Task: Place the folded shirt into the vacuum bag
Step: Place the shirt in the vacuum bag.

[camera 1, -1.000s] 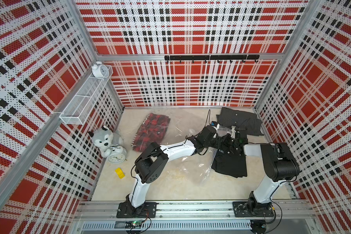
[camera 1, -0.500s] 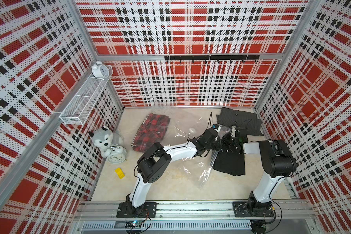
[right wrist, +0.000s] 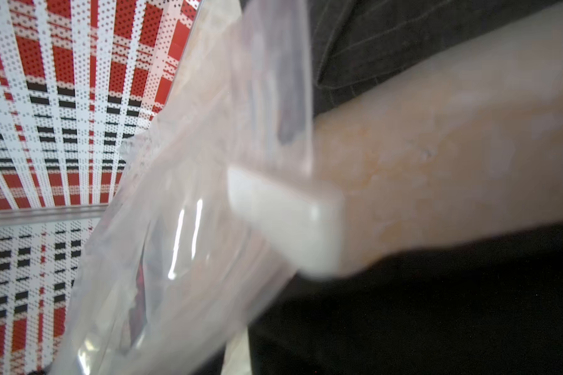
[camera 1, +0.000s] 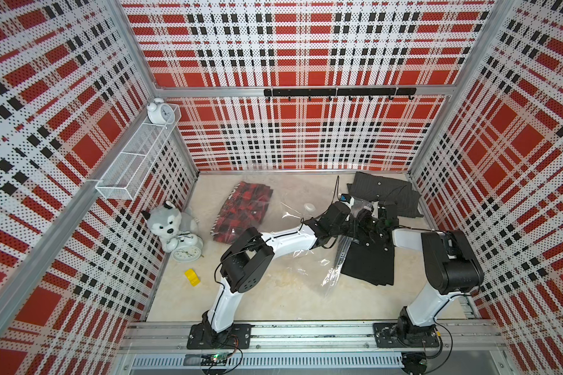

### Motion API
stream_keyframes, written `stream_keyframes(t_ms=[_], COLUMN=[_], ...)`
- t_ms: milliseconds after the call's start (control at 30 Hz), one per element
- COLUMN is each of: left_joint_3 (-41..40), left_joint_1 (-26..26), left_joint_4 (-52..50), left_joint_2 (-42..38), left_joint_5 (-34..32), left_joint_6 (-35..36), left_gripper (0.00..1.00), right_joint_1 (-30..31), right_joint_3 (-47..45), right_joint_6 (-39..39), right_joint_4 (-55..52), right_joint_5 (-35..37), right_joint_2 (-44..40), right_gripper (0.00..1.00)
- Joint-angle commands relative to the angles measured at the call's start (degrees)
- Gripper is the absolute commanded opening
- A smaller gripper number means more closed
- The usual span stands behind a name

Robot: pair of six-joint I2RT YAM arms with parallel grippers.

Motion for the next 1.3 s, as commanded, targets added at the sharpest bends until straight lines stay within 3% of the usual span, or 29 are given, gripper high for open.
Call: stream_keyframes(t_ms=[0, 167, 500, 800, 833, 1000, 1167, 1267], left_joint_3=[2.04, 3.2, 6.27, 10.4, 11.31, 14.04, 13.49, 11.84], left_joint_1=[0.43, 0.71, 0.98, 1.43, 1.51, 1.96, 1.9, 1.8], left_joint_4=[2.12, 2.17, 1.5, 0.24, 0.06, -0.78, -0.52, -0.03], left_joint_2=[1.08, 2.45, 5.62, 8.97, 9.7, 12.38, 12.23, 11.17], left_joint_5=[0.54, 1.1, 1.61, 1.97, 2.01, 2.7, 2.94, 3.05], left_joint_6=[-0.46, -0.73, -0.79, -0.16, -0.08, -0.2, -0.29, -0.52], left_gripper=[0.0, 0.0, 0.0, 0.0, 0.0, 0.0, 0.0, 0.0], right_joint_1=[0.16, -1.79, -6.61, -19.66, -20.95, -24.32, -24.34, -24.24], right_joint_3=[-1.77, -5.46, -10.98, -18.67, -19.7, -22.93, -26.7, -31.52], right_joint_6=[-4.1, -5.63, -10.05, -10.75, -13.59, -12.94, -11.59, -9.55], right_joint_4=[-4.49, -6.51, -15.5, -17.08, -27.44, -31.01, -30.51, -25.65], right_joint_5=[1.82, 0.03, -0.72, -0.35, 2.61, 4.25, 0.46, -5.99], right_joint_2=[-5.5, -10.64, -25.73, -41.7, -42.96, -45.36, -46.29, -46.74], right_gripper=[0.69, 0.78, 0.84, 0.84, 0.92, 0.97, 0.97, 0.88])
